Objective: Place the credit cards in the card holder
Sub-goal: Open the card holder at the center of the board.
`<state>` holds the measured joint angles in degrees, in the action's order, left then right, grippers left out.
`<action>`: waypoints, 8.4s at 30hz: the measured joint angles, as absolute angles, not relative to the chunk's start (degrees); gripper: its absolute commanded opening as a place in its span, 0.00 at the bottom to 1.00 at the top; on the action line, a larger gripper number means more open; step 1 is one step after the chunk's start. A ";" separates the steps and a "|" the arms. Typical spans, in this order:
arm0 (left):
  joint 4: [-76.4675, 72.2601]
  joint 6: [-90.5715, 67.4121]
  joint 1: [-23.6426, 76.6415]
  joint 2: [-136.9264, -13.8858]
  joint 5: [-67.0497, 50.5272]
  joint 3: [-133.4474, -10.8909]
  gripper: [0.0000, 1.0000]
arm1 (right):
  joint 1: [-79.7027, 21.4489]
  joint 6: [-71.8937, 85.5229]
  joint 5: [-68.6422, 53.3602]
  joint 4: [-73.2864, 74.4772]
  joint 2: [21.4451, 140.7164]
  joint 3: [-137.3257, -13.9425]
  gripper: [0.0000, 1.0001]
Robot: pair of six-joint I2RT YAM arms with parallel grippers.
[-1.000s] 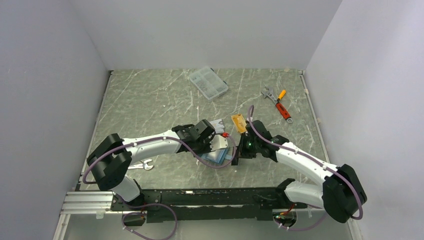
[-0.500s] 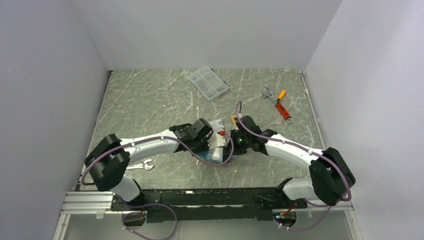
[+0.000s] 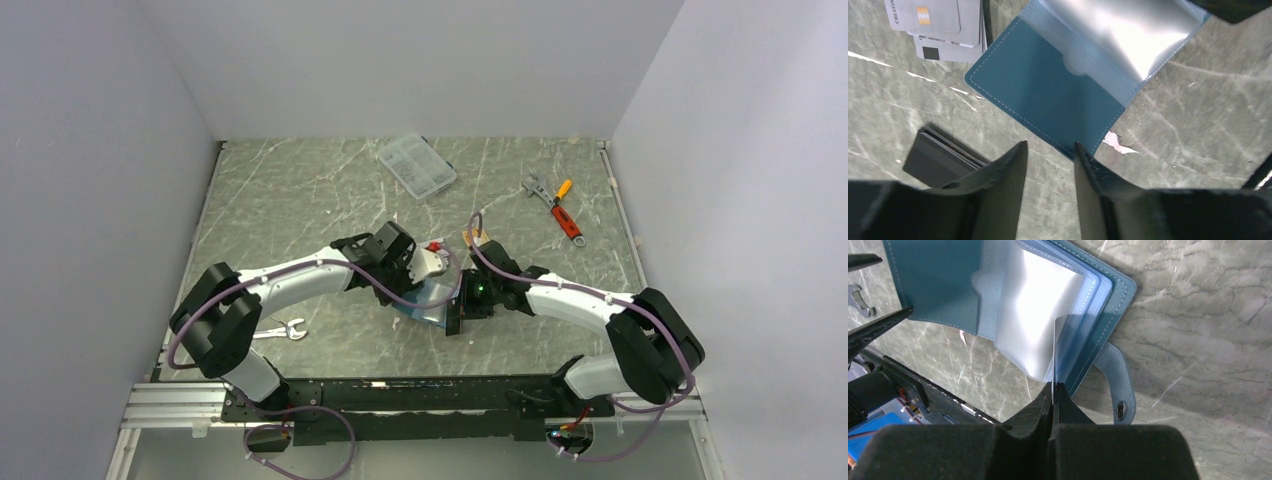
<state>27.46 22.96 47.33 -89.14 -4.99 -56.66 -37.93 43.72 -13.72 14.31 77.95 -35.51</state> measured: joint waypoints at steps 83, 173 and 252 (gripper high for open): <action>35.55 9.82 33.17 -102.08 -37.74 -66.87 0.13 | -37.06 42.50 -24.60 6.94 79.18 -33.61 0.00; 35.38 3.88 27.83 -111.28 -43.66 -68.18 0.09 | -40.01 42.44 -28.64 -3.05 84.93 -34.96 0.00; 36.69 5.28 28.34 -108.27 -52.82 -68.49 0.49 | -37.50 43.33 -30.57 -3.25 85.73 -35.20 0.00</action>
<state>36.69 5.28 28.34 -108.27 -52.82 -68.49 -37.50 43.33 -30.57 -3.25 85.73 -35.20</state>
